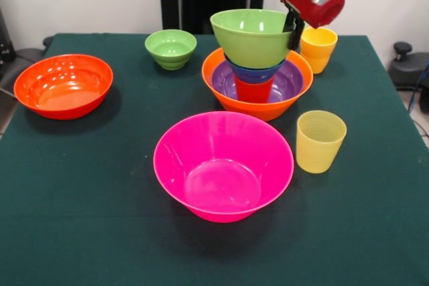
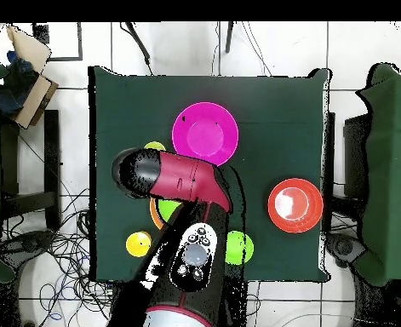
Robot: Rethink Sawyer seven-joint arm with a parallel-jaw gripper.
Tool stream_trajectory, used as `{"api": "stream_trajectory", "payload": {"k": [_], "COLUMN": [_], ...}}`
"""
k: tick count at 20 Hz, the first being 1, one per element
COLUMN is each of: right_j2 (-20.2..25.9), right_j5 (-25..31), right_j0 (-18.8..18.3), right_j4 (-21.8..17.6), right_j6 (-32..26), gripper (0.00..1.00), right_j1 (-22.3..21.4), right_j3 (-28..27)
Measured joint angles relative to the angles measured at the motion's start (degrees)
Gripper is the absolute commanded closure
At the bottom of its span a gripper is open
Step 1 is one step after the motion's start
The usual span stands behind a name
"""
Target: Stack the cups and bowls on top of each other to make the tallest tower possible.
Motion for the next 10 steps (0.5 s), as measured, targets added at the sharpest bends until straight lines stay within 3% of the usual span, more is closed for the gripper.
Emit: {"api": "stream_trajectory", "payload": {"k": [10], "right_j2": [2.65], "right_j5": [0.02], "right_j0": [-2.4], "right_j4": [-1.16], "right_j6": [0.0], "gripper": [1.0], "right_j1": [0.26], "right_j3": [0.01]}}
